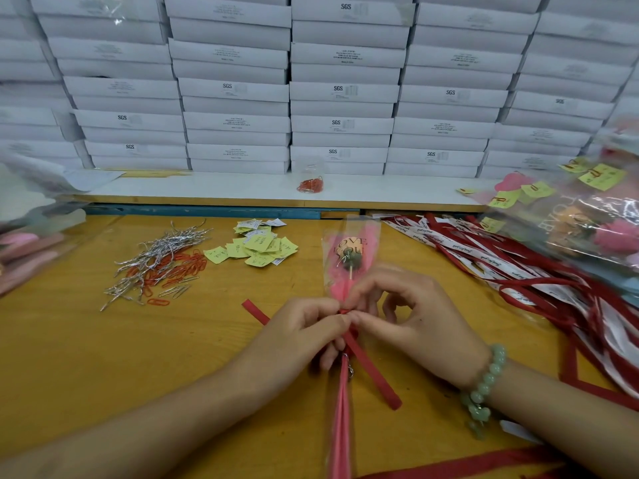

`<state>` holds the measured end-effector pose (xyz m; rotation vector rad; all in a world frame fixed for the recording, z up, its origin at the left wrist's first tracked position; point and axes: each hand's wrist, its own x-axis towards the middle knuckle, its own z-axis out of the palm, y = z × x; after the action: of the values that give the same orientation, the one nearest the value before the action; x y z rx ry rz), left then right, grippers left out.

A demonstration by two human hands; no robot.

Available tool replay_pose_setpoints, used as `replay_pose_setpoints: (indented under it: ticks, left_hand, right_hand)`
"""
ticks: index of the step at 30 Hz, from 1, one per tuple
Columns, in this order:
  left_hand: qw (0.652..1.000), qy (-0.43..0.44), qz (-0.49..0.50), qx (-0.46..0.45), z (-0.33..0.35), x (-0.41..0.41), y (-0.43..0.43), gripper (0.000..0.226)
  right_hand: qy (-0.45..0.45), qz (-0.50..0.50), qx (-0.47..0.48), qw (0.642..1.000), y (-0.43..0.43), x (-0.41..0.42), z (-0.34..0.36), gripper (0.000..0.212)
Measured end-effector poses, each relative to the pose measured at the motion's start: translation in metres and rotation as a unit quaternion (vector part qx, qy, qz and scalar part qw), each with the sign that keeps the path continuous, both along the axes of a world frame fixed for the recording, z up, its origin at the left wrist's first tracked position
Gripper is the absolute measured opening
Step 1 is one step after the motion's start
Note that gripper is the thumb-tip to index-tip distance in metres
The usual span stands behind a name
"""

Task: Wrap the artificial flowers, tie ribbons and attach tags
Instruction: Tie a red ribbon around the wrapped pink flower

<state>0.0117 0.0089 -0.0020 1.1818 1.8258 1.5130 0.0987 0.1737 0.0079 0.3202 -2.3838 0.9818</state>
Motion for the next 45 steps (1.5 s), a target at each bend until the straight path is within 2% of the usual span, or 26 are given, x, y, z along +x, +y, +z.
replay_pose_setpoints:
  ticks: [3,7,15,24,27,34,45]
  left_hand:
    - [0.999,0.031,0.009,-0.001,-0.003,-0.001,0.001,0.032]
    - [1.0,0.012,0.015,0.022,-0.004,-0.004,0.003,0.037]
    - [0.999,0.01,0.024,0.047,-0.004,-0.005,0.002,0.03]
    - [0.988,-0.099,0.066,0.095,-0.013,-0.014,0.002,0.014]
    - [0.985,-0.114,0.06,0.115,-0.013,-0.015,0.002,0.007]
    - [0.98,-0.141,0.068,0.126,-0.01,-0.013,-0.001,0.016]
    - [0.986,-0.098,0.095,0.1,-0.006,-0.011,-0.002,0.019]
  right_hand:
    - [0.007,-0.003,0.017,1.0,0.0,0.0,0.001,0.011]
    - [0.006,-0.014,-0.011,1.0,0.0,0.001,0.001,0.014]
    - [-0.056,-0.03,-0.011,0.998,0.001,-0.001,-0.002,0.007]
    - [-0.04,-0.033,0.015,0.999,0.001,-0.001,-0.003,0.01]
    - [-0.04,-0.035,-0.003,0.999,0.0,-0.001,-0.004,0.009]
    - [-0.051,-0.007,-0.087,0.995,0.0,-0.001,-0.003,0.009]
    - [-0.071,-0.002,-0.086,0.994,0.0,-0.001,-0.003,0.011]
